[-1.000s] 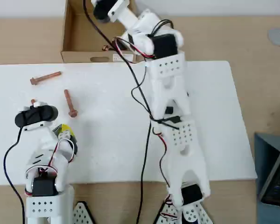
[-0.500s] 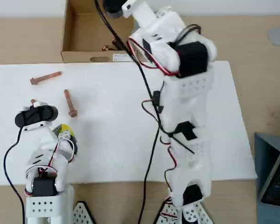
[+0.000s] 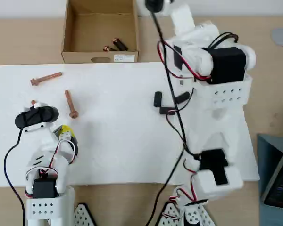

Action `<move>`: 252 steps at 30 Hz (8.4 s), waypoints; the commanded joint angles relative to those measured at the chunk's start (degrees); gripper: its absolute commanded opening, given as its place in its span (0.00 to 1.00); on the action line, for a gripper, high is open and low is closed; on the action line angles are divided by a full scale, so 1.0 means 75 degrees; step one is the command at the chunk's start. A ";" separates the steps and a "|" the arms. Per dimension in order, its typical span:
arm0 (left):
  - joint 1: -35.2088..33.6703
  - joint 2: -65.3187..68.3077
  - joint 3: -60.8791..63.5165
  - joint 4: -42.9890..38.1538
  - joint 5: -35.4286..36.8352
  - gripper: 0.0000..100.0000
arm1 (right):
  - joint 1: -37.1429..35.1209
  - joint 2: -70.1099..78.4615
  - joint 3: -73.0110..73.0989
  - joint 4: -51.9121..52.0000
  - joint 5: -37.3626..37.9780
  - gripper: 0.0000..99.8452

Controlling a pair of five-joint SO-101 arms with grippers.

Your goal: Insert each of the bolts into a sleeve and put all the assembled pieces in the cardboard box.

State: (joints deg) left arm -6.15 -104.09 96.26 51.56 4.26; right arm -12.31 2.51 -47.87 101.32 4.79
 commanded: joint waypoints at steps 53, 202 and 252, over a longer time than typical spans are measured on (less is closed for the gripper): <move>-0.0059 -0.0053 0.0094 0.0035 0.0082 0.00 | -0.0791 0.5855 0.0381 -0.0586 -0.2286 0.23; -0.2122 2.2160 -2.3162 0.5275 0.5955 0.16 | 0.1073 -1.1388 1.4423 -0.2989 -0.3341 0.01; -0.2192 2.2007 -2.5623 0.6517 0.2766 0.00 | 0.0674 -1.1388 1.3767 -0.2884 -0.2895 0.01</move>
State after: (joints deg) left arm -23.56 68.40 -89.93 99.82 29.93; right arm -5.54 -82.59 58.86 80.13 -17.63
